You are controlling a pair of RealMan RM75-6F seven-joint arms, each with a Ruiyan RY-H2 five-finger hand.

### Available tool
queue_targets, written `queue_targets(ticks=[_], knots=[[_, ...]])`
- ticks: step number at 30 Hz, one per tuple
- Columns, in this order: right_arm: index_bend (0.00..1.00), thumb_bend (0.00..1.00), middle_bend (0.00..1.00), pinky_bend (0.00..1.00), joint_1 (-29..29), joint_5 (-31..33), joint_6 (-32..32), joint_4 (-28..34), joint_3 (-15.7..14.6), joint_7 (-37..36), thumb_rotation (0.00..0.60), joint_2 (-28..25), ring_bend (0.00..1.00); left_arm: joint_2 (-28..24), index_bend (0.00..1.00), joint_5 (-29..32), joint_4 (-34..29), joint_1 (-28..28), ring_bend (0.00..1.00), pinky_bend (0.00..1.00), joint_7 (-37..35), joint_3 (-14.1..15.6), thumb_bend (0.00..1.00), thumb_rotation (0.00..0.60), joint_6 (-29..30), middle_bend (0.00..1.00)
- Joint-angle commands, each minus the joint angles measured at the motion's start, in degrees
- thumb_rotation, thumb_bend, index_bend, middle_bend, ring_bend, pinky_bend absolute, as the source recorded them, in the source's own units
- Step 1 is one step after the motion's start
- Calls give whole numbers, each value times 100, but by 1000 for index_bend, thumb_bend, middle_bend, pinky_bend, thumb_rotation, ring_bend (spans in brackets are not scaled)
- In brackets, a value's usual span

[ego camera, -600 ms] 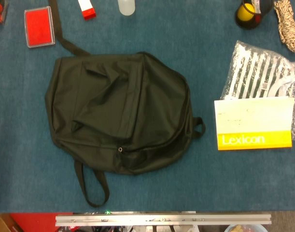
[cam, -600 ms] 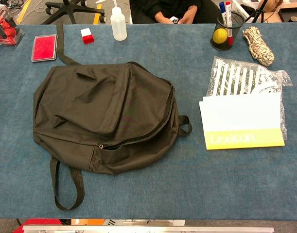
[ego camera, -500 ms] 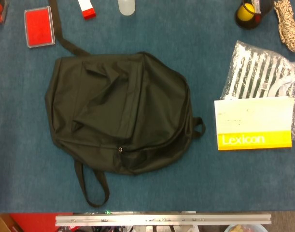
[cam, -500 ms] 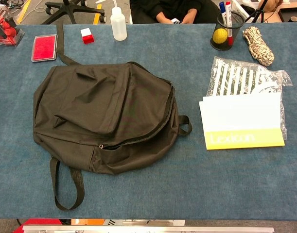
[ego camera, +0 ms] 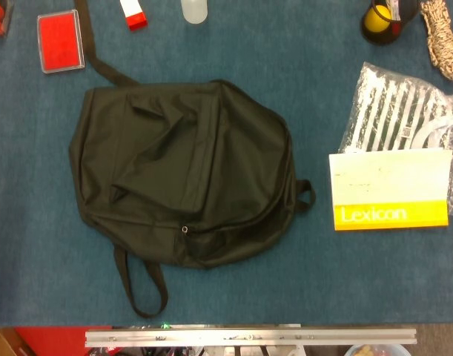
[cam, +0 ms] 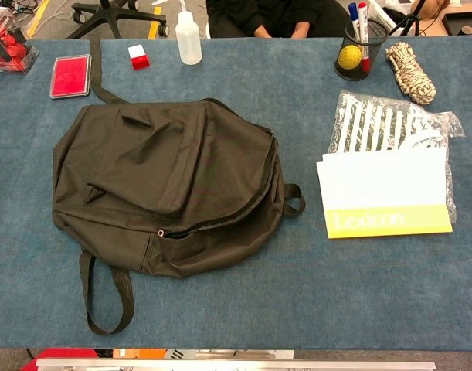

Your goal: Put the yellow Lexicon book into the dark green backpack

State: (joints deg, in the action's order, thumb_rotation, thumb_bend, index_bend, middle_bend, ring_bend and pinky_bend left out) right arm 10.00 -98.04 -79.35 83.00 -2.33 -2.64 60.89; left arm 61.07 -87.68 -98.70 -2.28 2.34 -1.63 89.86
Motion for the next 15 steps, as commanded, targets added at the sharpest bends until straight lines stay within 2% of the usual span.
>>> queue_targets(ticks=[1,15], knots=[[55,45,285,338,168,-168,275,22,-121,250,600,141,229,-11,195,-1,-10,7,217,248,-14,6,205,600,-6,270],[55,38,285,305,508,-451,984,-146,-299,1699,600,872,221,-102,195,28,6,91,217,248,-205,87,205,600,-63,268]])
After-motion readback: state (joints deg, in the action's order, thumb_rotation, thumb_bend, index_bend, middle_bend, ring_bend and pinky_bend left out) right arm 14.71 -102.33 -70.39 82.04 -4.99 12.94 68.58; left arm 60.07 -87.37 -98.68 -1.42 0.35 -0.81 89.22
